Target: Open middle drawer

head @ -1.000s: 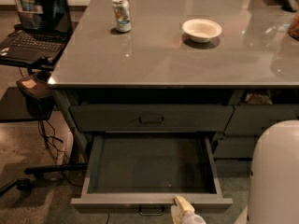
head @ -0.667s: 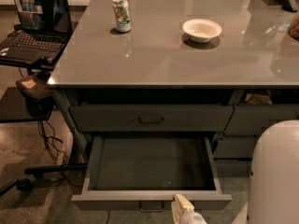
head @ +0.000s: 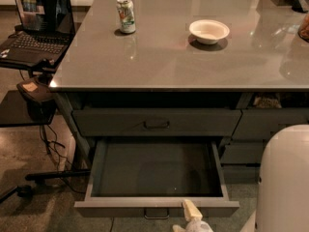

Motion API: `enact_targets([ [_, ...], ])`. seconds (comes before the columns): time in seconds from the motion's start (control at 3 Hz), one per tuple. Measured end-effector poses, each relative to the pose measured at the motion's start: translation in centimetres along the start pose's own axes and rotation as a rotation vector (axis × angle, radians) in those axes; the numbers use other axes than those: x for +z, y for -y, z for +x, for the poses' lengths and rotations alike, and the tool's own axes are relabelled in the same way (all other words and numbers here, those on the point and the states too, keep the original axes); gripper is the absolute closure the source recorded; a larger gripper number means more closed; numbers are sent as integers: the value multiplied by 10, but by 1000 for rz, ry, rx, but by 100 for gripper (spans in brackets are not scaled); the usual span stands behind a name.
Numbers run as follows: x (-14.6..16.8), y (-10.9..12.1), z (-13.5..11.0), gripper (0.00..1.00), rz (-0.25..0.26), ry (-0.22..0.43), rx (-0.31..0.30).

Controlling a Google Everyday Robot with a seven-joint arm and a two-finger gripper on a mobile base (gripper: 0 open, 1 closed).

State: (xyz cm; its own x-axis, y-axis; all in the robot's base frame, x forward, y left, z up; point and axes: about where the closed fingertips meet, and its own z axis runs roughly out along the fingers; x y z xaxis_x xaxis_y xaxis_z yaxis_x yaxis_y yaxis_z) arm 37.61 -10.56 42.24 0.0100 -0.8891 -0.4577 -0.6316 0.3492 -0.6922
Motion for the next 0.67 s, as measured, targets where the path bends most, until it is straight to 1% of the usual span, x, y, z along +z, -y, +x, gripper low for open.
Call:
enact_targets([
  [0.33, 0, 0, 0, 0, 0, 0, 0],
  [0.67, 0, 0, 0, 0, 0, 0, 0],
])
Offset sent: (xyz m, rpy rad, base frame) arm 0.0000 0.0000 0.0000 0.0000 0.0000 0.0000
